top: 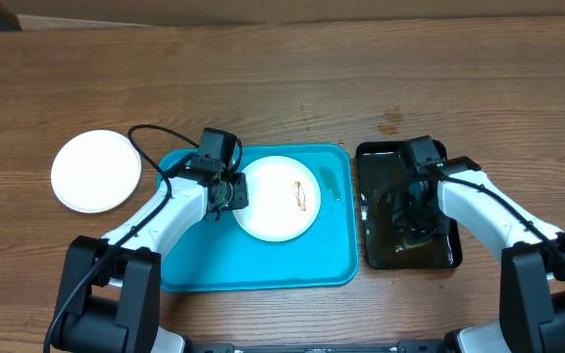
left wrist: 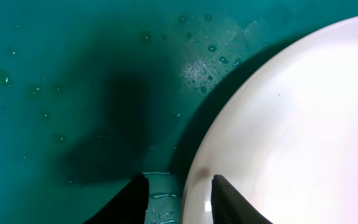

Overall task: Clean dirty plates on tray and stack at the side
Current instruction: 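Rub the held sponge in the black tray water with right gripper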

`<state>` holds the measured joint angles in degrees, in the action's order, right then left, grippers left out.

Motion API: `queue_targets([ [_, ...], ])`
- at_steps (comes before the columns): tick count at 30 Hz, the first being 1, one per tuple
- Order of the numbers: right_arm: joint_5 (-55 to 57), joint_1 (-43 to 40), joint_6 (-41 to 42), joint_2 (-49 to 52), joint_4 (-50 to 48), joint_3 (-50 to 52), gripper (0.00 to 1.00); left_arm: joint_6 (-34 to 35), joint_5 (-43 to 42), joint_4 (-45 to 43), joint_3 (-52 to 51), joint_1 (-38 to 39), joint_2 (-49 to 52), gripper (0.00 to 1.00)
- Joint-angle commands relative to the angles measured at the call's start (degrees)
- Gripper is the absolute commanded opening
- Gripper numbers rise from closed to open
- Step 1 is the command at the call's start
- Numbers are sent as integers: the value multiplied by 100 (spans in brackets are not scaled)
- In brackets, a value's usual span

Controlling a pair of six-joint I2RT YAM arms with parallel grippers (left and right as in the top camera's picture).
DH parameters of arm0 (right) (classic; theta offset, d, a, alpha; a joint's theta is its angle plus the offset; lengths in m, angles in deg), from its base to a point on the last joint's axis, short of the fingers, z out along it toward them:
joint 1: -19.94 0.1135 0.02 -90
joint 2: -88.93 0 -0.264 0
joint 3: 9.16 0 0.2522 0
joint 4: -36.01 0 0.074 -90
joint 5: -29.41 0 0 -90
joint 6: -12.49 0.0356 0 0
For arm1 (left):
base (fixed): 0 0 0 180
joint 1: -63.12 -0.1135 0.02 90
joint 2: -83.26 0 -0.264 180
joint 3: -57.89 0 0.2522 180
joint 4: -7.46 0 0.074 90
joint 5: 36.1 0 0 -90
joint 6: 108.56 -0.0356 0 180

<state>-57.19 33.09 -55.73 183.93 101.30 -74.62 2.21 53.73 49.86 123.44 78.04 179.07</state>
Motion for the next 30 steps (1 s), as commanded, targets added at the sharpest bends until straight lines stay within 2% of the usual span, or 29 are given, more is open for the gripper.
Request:
queue_targets([
  [1,-173,-15,26,0,-28,26,4,-87,55,-24,-39,22,46,30],
  [6,-179,-15,22,-15,625,-632,4,-87,-46,-37,-39,22,46,20],
  [10,-179,-2,24,-17,1290,-1296,4,-87,-133,-33,-42,22,46,7],
  [12,-181,2,28,-42,1447,-1488,4,-87,-133,2,-50,22,46,4],
  [20,-160,0,26,-57,1285,-1464,4,-92,-133,107,-184,22,46,6],
  [22,-162,0,26,-57,1287,-1464,4,-116,-131,103,-184,22,46,11],
  [24,-164,0,24,-59,1292,-1464,4,-186,-129,85,-181,22,46,26],
  [26,-205,2,22,-57,1325,-1464,4,-293,-129,55,-181,22,46,31],
  [28,-210,0,24,-57,1353,-1464,4,-302,-131,-24,-181,22,46,30],
  [30,-227,0,26,-59,1355,-1464,4,-302,-131,-85,-184,22,46,23],
])
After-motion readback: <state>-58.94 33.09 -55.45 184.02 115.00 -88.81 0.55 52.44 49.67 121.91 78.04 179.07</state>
